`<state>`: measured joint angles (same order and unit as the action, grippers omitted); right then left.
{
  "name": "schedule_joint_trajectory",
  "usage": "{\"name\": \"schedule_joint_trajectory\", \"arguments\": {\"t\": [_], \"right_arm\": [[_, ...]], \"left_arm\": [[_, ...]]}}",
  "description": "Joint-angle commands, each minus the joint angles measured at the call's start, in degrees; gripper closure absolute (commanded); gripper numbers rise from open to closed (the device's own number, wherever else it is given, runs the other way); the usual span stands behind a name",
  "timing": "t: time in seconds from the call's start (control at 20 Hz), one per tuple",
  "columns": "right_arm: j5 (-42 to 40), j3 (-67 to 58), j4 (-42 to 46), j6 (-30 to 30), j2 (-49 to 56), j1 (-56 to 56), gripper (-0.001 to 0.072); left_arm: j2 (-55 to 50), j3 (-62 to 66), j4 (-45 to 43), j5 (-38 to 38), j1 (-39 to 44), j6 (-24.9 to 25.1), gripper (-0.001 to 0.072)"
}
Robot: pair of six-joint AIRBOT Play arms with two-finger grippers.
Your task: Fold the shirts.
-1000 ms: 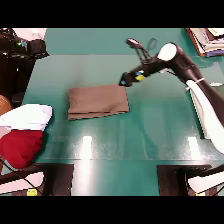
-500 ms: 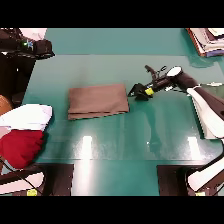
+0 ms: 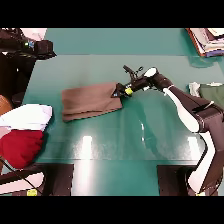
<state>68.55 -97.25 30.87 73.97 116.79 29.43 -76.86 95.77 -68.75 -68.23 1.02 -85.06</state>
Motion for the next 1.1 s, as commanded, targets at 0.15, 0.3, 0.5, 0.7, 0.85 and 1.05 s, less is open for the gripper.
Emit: {"name": "schedule_joint_trajectory", "arguments": {"t": [0.15, 0.3, 0.5, 0.7, 0.85, 1.05], "right_arm": [[0.59, -4.76, -0.28, -1.77, -3.67, -7.04, 0.0697], [1.62, -3.02, 5.29, 0.26, -11.08, -17.16, 0.0697], [4.22, -0.68, 16.13, 2.67, -21.57, -33.46, 0.0697], [3.30, 3.06, 17.25, 2.71, -27.76, -48.26, 0.0697], [1.75, 5.01, 17.18, 2.71, -29.14, -56.70, 0.0697], [-1.07, 5.11, 16.46, 2.71, -29.09, -62.29, 0.0697]], "left_arm": [[-0.02, 0.00, 2.84, -1.99, 3.56, 0.02, 0.0677], [-0.04, 0.00, 2.73, -1.18, 9.11, 0.04, 0.0677], [-0.04, 0.00, 2.73, 1.97, 15.17, 0.02, 0.0677], [-0.04, 0.00, 2.71, 6.51, 19.30, 0.02, 0.0677], [-0.04, 0.00, 2.80, 8.28, 20.79, 0.00, 0.0677], [-0.04, 0.00, 3.04, 7.96, 20.76, -0.02, 0.0676]]}}
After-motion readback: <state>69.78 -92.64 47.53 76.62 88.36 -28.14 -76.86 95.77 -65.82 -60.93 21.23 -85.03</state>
